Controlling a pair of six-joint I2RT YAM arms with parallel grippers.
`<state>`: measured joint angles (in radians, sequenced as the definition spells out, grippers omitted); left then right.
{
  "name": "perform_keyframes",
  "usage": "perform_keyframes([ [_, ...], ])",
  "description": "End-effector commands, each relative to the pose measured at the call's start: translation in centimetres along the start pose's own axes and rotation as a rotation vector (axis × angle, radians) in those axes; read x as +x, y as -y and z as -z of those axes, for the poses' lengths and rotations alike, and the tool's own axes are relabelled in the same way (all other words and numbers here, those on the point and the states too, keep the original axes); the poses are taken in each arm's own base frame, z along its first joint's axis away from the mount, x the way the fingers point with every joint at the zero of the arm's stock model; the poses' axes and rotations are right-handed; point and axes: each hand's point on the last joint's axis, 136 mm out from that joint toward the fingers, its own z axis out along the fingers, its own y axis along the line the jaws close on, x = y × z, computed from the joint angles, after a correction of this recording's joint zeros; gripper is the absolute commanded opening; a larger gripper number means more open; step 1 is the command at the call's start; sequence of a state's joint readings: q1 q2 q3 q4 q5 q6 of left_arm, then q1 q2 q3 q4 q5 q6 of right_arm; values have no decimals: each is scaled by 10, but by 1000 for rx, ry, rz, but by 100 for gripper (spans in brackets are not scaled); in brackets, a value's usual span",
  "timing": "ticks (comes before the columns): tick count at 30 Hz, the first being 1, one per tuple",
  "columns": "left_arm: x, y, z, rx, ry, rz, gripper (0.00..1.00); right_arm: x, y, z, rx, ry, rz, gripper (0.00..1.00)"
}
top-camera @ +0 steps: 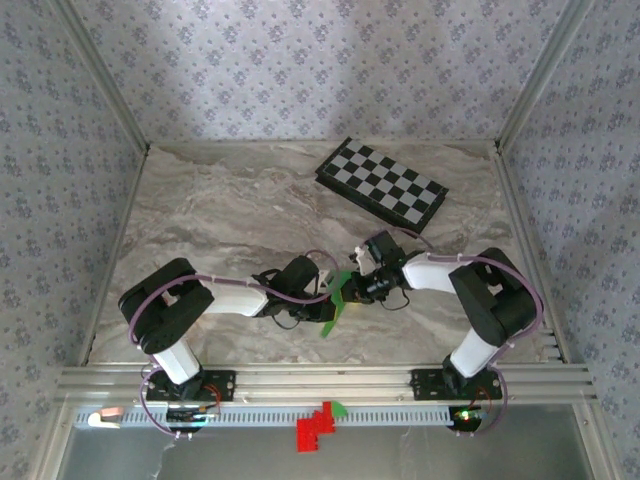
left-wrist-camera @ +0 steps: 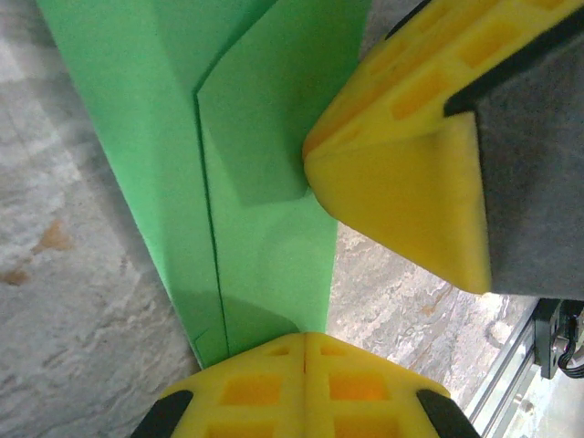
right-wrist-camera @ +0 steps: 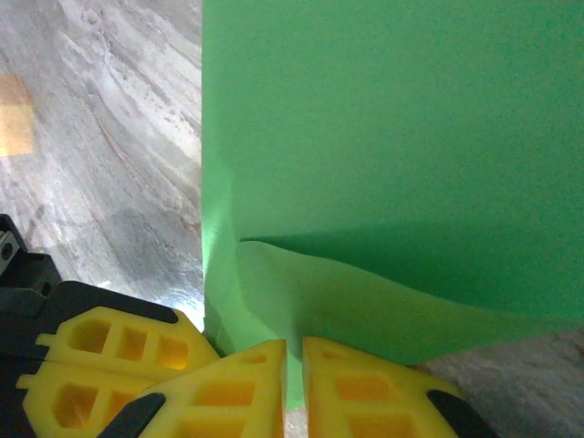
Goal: Fold a paper plane with a square sheet of paper (pick it up from the middle)
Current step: Fold the wing for the fifth time at the center of the table.
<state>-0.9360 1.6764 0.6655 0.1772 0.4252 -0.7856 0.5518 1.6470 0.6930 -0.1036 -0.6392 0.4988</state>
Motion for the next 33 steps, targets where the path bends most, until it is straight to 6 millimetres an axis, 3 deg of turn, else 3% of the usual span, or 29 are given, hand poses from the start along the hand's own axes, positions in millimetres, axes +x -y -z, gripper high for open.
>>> perform_keyframes([
  [1, 49, -70, -2, -252, -139, 76, 2, -6, 12, 1, 25, 3, -10, 15],
  [14, 71, -95, 2, -333, -211, 63, 0, -26, 38, 14, 49, 38, -133, 14],
  [33, 71, -94, 4, -349, -212, 40, 0, -69, 77, 52, 74, 184, -283, 12],
])
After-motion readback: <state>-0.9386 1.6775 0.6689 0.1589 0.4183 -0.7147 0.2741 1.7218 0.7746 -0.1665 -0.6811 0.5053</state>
